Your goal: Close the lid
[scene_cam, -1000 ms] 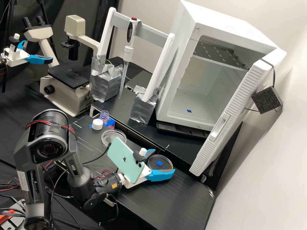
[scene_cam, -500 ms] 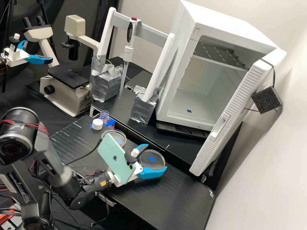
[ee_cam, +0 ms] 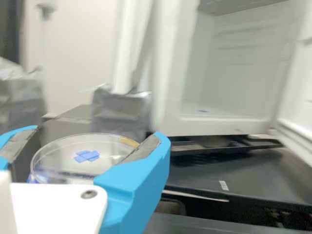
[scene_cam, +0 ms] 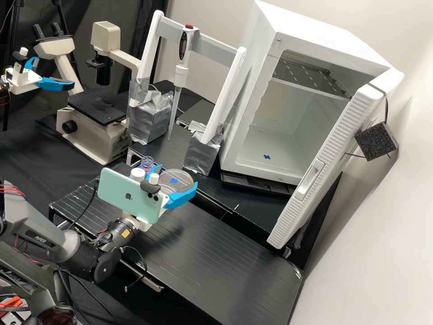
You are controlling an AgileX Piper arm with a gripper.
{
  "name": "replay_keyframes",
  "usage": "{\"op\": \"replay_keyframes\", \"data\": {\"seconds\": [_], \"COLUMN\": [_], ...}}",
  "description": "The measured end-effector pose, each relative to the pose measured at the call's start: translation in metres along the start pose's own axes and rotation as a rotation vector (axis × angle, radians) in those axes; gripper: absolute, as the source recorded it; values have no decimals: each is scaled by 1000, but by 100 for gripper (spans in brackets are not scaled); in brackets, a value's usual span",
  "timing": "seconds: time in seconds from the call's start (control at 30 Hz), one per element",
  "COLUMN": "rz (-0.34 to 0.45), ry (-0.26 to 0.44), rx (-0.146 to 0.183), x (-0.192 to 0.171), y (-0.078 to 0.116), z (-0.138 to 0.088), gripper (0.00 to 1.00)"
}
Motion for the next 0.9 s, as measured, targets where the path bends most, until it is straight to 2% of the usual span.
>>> {"op": "replay_keyframes", "data": {"seconds": [0.1, 0.23, 0.57, 0.9], "rz": [-35, -65, -146, -163], "ry": [3, 2, 8, 7], "rx": [-24, -35, -87, -87], "x": [1, 1, -4, -5], "y": [-4, -6, -11, -11], "z": [1, 3, 7, 9], "gripper": [0, 0, 0, 0]}}
